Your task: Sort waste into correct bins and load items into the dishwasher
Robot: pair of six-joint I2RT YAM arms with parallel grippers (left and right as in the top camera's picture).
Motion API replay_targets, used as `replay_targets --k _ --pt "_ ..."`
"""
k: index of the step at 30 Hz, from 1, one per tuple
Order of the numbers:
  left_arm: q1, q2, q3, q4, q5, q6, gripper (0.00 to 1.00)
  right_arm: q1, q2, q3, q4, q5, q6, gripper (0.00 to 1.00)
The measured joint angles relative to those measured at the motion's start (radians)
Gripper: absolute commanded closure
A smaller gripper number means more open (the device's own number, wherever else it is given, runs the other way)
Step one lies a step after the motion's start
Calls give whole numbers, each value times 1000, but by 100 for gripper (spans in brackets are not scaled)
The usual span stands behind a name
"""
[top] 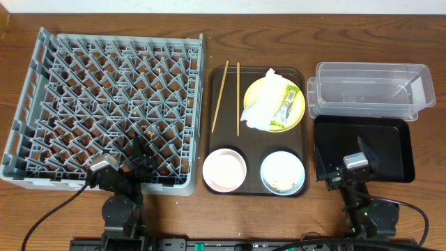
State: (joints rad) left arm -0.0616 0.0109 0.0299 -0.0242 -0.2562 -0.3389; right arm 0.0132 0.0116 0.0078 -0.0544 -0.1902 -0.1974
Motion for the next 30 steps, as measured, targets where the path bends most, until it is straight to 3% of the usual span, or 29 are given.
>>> replay_targets --k 17,25,30 --pt "0 0 0 4 0 0 9 0 0 0 23 -4 -19 1" --pt "0 0 -1 7 16 -9 9 0 2 0 23 -31 107 1" --pt "0 0 -13 88 52 -28 10 0 70 64 -16 -43 138 1"
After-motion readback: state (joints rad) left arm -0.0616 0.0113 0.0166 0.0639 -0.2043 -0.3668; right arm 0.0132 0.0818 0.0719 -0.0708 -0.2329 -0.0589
